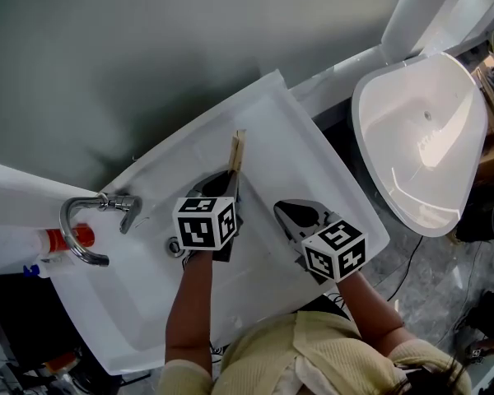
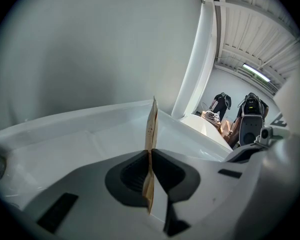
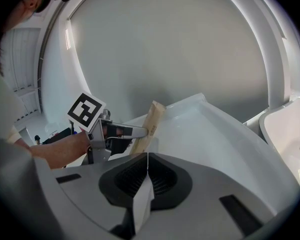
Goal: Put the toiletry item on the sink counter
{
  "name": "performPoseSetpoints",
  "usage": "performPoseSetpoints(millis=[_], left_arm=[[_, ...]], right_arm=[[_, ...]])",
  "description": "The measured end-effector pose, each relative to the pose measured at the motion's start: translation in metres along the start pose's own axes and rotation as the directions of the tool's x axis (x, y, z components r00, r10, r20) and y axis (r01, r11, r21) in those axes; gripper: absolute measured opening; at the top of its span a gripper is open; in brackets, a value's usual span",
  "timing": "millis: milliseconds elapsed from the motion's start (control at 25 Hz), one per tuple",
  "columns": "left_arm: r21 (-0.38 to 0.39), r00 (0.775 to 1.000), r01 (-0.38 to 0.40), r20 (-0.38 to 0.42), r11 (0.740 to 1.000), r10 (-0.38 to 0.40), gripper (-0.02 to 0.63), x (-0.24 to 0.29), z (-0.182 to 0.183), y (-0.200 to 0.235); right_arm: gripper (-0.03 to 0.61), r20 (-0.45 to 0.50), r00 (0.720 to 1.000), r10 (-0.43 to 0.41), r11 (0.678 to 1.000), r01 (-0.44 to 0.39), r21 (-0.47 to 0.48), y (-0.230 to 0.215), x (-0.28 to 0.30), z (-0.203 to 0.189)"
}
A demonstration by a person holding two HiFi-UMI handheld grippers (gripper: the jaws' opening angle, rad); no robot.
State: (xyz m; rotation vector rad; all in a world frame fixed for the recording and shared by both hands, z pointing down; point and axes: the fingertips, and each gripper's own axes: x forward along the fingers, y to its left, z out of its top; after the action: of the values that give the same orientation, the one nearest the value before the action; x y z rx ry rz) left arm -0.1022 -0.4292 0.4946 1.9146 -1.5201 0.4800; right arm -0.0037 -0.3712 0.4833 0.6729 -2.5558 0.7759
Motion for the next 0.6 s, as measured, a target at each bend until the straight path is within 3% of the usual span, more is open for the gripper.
performPoseSetpoints(millis=[600], left_arm=[[0.079,0.999,-0.014,-0.049,0.997,0.018,0.056,0.036,0.019,-0.01]], right_arm=[[0.028,-0.031,0.999,0.007,1.0,-0.007,0.006,-0.013,0.002,-0.008]])
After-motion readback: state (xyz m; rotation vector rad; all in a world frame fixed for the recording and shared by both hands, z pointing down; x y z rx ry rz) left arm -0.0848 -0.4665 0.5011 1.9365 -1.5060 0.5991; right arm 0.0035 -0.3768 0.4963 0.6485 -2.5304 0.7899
